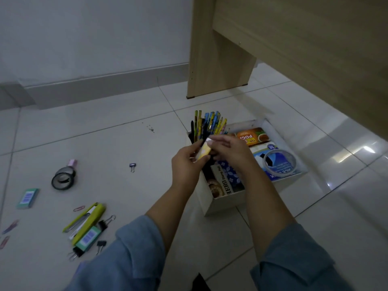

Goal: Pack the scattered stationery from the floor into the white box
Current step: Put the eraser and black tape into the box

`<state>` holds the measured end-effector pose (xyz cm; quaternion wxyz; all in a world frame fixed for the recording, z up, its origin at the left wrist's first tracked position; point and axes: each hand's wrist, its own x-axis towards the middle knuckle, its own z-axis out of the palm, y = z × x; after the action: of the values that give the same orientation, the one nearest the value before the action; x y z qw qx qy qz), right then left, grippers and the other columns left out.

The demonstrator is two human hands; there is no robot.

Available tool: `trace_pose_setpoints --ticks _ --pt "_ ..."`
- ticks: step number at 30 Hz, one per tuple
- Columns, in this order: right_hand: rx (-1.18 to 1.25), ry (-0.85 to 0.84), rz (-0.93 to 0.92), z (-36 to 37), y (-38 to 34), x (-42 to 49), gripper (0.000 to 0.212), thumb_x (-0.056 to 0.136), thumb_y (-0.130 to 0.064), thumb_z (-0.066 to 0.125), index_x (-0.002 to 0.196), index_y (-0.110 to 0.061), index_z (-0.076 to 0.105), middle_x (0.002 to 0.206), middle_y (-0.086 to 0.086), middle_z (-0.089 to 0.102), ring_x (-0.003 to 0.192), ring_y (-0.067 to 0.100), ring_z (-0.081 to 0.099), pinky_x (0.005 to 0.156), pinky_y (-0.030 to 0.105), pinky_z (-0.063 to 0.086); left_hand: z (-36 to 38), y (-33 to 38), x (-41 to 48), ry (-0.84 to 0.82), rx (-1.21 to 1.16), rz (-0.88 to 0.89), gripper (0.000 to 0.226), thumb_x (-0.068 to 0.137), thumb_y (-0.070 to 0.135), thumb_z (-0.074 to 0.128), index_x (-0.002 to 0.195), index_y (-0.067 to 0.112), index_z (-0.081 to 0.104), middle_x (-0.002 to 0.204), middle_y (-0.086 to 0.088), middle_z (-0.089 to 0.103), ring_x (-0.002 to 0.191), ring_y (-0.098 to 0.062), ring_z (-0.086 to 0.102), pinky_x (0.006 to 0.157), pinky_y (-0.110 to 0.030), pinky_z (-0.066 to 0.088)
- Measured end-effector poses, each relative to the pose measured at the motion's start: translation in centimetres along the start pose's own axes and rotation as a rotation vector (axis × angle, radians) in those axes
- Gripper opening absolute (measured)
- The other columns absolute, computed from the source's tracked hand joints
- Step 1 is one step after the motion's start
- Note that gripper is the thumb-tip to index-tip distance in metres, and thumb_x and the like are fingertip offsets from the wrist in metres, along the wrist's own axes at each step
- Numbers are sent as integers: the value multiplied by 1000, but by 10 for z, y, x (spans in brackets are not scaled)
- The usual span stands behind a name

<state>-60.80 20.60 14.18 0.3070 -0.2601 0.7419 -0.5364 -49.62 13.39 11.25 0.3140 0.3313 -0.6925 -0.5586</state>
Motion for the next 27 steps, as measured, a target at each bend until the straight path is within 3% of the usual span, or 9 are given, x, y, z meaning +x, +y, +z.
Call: trace_pose_setpoints --ticks 2,6,9,11,16,22,27 --pt "4 42 -143 5 -5 3 25 89 -13 62 113 -11 65 102 6 69 92 16 67 76 24 59 1 2 3 -9 30 26 58 78 10 72 133 16 51 119 -4 61 103 -12 57 91 -22 48" --pt "-236 270 -374 10 -13 15 23 89 -8 59 111 -7 66 106 6 67 95 12 62 80 19 51 -2 -4 2 -73 275 76 57 89 17 59 141 17 36 142 -3 44 131 -17 39 107 -23 28" --pt "-454 210 -451 18 -9 20 20 88 -5 58 107 -5 65 102 9 68 90 15 62 76 21 48 -2 -16 -1 -221 642 74 49 99 23 36 146 17 25 155 -2 27 145 -22 17 117 -39 15" --pt "-544 164 -445 24 -1 20 14 86 -3 60 100 -3 64 98 12 69 88 18 62 73 23 46 -3 -23 -2 -270 754 69 49 101 26 28 148 20 18 158 2 17 147 -20 9 118 -41 9" --pt "-718 175 -482 35 17 17 22 93 -10 53 101 3 68 103 17 65 96 26 59 81 29 43 -12 -31 -1 -299 735 99 48 101 28 24 148 27 16 158 9 15 148 -16 2 118 -45 3" --pt "-762 252 -460 41 22 12 37 99 -16 41 88 9 66 85 22 62 79 30 58 67 35 41 -21 -43 -5 -340 648 58 48 101 33 23 148 34 13 158 13 13 148 -14 -3 117 -47 -1" --pt "-756 283 -451 47 21 13 32 97 -14 44 100 7 68 100 20 64 92 31 59 75 29 41 -28 -51 -10 -296 577 12 47 101 35 27 147 33 20 157 11 18 147 -14 2 117 -46 1"
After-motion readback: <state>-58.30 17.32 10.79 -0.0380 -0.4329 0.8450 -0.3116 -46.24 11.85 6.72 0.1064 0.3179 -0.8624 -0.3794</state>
